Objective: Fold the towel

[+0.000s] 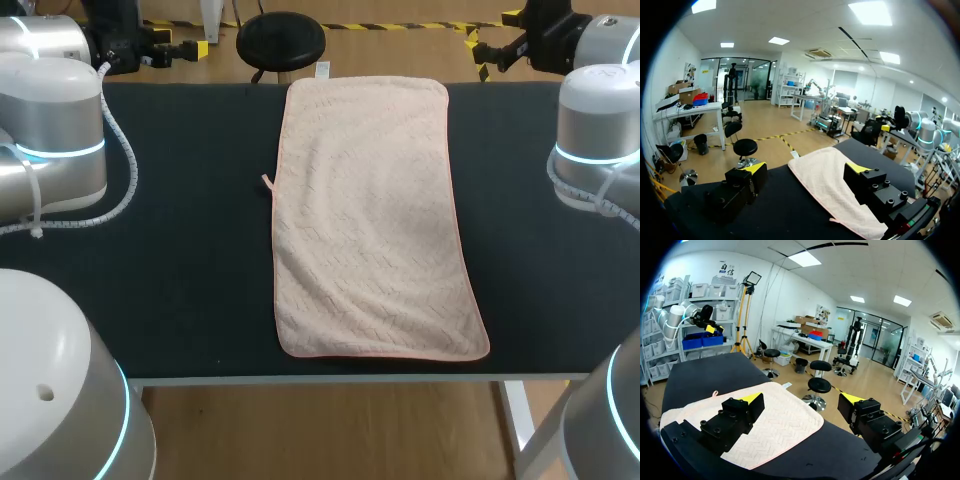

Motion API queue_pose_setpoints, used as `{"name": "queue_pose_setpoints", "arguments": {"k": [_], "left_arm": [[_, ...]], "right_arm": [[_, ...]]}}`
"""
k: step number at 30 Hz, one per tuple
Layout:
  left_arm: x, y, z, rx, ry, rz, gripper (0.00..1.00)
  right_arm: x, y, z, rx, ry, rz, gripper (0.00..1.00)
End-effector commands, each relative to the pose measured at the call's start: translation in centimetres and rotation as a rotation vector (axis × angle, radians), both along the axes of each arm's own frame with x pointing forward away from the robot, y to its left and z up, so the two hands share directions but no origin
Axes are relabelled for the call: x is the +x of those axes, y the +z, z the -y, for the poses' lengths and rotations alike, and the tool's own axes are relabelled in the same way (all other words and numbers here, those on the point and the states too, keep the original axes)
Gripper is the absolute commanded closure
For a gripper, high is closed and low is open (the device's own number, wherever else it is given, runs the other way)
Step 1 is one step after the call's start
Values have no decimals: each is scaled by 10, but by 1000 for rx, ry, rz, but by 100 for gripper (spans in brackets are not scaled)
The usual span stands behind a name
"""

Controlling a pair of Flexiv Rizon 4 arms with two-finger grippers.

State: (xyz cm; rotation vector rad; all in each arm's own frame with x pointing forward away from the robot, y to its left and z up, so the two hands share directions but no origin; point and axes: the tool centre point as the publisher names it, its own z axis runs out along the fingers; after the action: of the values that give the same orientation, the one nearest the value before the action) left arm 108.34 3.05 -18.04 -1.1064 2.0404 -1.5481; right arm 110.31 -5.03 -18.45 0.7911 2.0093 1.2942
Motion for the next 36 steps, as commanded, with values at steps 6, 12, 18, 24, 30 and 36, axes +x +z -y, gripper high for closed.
{"name": "queue_pose_setpoints", "arguments": {"k": [6,12,18,24,30,36], "left_arm": [[0,-1,0,-1,2,3,0],[0,-1,0,-1,2,3,0],[2,-7,9,132,-98,-39,0],[5,-18,35,567,-404,-118,0],[1,-33,57,923,-660,-164,0],[-3,-46,66,673,-835,-246,0]], "right_arm": [[0,0,0,-1,1,-1,0],[0,0,0,-1,1,-1,0],[3,-3,-5,-158,69,-23,0],[4,-13,-22,-791,318,18,0],[-2,-28,-22,-1234,580,-35,0],[-11,-43,-19,-1164,664,-94,0]]}}
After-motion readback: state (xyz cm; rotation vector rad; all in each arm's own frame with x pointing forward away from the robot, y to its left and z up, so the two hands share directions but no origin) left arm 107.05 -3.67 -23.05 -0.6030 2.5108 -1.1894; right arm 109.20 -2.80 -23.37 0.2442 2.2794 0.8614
